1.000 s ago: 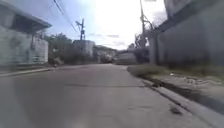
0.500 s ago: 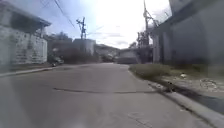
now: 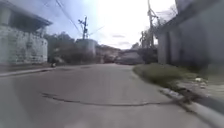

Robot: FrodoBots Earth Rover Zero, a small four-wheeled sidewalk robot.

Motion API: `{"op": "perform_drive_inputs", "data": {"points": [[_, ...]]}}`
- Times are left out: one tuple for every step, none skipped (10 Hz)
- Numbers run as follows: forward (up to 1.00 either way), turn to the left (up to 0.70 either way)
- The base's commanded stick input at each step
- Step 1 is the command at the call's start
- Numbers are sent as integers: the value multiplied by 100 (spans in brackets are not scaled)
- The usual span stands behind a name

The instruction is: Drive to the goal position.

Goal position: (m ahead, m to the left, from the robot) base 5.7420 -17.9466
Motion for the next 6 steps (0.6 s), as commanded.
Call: {"op": "perform_drive_inputs", "data": {"points": [[100,-2],[100,-2],[100,-3],[100,-3],[100,-3],[100,-3]]}}
